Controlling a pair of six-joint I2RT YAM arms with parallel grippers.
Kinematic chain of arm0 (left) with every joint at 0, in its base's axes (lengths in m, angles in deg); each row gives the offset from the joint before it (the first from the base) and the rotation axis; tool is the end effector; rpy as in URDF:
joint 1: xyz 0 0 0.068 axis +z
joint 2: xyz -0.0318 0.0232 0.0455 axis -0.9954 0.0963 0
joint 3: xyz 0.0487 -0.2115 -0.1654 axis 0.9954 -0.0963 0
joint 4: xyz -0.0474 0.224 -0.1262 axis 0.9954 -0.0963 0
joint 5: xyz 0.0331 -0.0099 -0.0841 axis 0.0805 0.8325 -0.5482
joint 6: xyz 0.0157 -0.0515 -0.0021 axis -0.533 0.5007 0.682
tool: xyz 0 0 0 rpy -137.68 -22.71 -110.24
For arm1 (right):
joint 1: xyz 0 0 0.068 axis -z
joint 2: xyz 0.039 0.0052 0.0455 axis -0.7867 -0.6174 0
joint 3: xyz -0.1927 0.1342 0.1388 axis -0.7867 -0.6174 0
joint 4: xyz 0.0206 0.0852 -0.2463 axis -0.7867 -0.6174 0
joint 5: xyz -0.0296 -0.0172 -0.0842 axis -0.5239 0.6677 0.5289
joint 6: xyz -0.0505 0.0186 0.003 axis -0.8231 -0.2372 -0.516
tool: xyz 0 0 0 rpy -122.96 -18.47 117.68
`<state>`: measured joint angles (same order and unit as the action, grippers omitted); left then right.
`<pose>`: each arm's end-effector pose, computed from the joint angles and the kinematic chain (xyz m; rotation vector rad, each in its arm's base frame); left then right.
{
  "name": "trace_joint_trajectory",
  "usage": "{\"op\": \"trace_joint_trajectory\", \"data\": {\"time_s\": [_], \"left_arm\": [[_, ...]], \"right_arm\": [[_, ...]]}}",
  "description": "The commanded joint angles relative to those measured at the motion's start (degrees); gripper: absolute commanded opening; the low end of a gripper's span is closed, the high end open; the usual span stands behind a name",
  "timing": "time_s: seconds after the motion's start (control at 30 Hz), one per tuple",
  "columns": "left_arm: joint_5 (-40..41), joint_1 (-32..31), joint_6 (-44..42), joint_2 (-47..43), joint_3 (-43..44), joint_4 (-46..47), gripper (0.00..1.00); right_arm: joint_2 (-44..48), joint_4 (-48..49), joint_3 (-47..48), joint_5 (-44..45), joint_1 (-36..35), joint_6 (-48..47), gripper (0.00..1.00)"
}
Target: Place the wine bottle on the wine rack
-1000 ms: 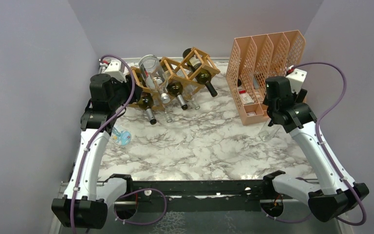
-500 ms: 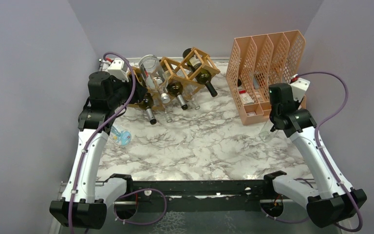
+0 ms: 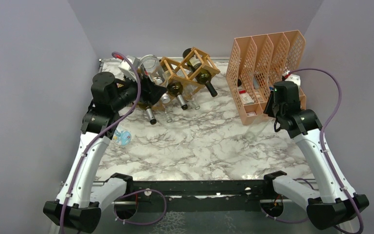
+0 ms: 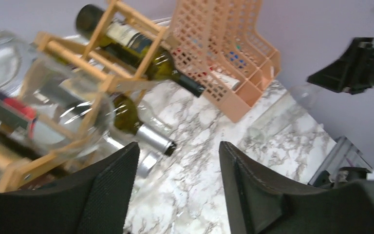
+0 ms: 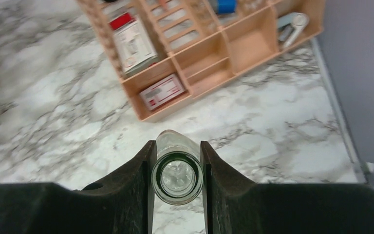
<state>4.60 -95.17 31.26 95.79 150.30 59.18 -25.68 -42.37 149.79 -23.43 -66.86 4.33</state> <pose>0.2019 -0.0568 0.4222 0.3444 1.7456 -0.7856 0.1904 0.0331 0.3613 0.3694 2.1470 -0.2266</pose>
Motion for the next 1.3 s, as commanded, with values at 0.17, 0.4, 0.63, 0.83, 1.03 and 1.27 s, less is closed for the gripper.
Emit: {"op": "trace_joint_trajectory", "data": {"time_s": [0.17,0.4,0.63,0.83,1.03,1.27], "left_arm": [[-5.4,-13.6,10.2,0.0,-7.4,20.8,0.76],[2.0,-29.7,6.3,5.1,-11.7,25.8,0.83],[10.8,-41.8,-3.0,13.9,-14.0,27.3,0.91],[11.9,-43.6,-5.5,20.2,-15.4,28.5,0.93],[5.4,-43.6,-7.0,21.8,-20.3,35.5,0.93],[1.3,-43.6,-4.6,25.3,-21.2,38.1,0.90]], "right_arm": [[1.7,3.1,2.7,-28.8,0.1,-3.9,0.01],[1.2,4.6,2.0,-38.2,0.1,-4.2,0.01],[1.3,5.4,1.9,-45.5,0.1,-5.1,0.01],[2.0,5.0,3.7,-51.2,0.1,-6.7,0.01],[2.6,5.6,4.4,-56.5,0.1,-7.5,0.01],[3.0,7.1,5.2,-62.7,0.1,-6.7,0.01]]}}
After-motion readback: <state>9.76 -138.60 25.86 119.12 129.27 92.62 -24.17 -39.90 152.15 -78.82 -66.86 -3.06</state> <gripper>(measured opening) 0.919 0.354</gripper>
